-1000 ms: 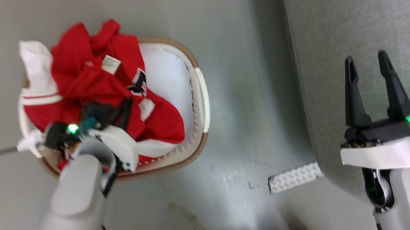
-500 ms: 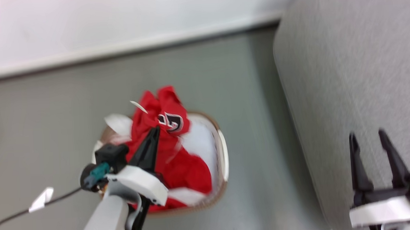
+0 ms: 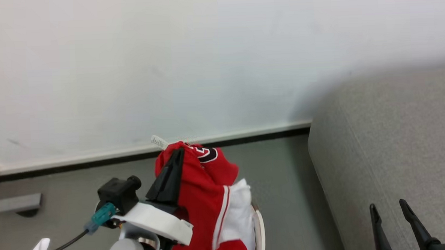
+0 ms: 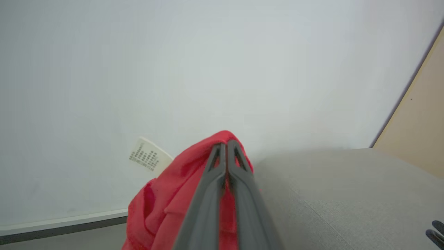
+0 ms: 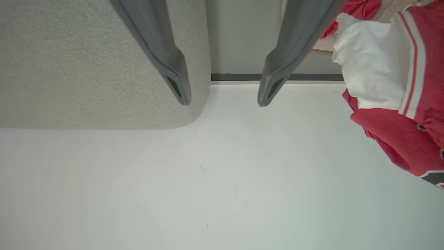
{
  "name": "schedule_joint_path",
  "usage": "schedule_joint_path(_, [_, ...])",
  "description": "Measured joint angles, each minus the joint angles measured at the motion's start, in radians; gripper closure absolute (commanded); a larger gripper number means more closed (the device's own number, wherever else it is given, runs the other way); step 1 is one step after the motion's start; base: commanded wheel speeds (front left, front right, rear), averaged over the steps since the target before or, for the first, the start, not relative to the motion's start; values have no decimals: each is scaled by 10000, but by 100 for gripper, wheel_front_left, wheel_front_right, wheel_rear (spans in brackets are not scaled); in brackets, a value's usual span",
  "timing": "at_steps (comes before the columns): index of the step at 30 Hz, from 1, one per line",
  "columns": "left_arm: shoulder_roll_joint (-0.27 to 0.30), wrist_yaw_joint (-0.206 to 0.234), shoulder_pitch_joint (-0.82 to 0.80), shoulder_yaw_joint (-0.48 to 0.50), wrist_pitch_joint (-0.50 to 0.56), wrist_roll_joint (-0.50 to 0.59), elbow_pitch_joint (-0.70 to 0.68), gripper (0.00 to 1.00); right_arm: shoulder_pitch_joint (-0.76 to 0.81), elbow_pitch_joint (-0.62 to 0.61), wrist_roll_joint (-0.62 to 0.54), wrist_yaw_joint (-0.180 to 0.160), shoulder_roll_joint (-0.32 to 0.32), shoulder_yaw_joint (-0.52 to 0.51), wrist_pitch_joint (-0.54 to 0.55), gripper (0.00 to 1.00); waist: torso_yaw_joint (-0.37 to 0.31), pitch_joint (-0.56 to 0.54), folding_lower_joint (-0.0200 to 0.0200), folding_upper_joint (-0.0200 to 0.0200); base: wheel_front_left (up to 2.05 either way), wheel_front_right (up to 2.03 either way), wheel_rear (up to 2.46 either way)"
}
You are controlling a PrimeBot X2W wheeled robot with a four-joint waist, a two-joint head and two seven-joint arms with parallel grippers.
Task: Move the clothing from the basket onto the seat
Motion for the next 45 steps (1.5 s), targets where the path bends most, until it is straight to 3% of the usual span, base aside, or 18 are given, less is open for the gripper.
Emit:
schedule_joint_path(9, [293, 307, 622, -10, 823, -130, -1701, 100, 307, -683, -230, 0, -2, 391, -2, 0, 124, -908, 2, 0, 0, 0, 0])
schedule_joint_path(13, [412, 385, 859, -15, 1053, -155, -2084, 100, 87, -1041, -418, 0, -134, 1143, 0, 0, 82, -943, 4, 1, 0, 0, 0])
schedule_joint_path(21, [453, 387, 964, -405, 1442, -155, -2832, 100, -1400, -1200, 73, 0, -1693, 4048, -2, 0, 71, -914, 6, 0, 0, 0, 0])
schedule_joint_path(27, [242, 238, 918, -1068, 1670, -136, -3078, 100, -3218, -568, 959, -2, -2876, 6125, -2, 0, 185, -900, 6, 0, 0, 0, 0])
schedule_joint_path(32, [33, 111, 805, -1634, 1756, -138, -3099, 100, -4585, 215, 1484, -2, -3450, 7733, 63, 0, 347, -889, 6, 0, 0, 0, 0])
schedule_joint_path(40, [-140, -10, 693, -2238, 1812, -249, -3045, 100, -6234, 1342, 2621, -2, -3409, 9944, 219, 0, 555, -871, 6, 0, 0, 0, 0])
schedule_joint_path(45, [-257, -17, 582, -2414, 1705, -391, -2943, 100, -6579, 2075, 3712, -2, -2940, 10337, 201, 2, 680, -878, 6, 0, 0, 0, 0])
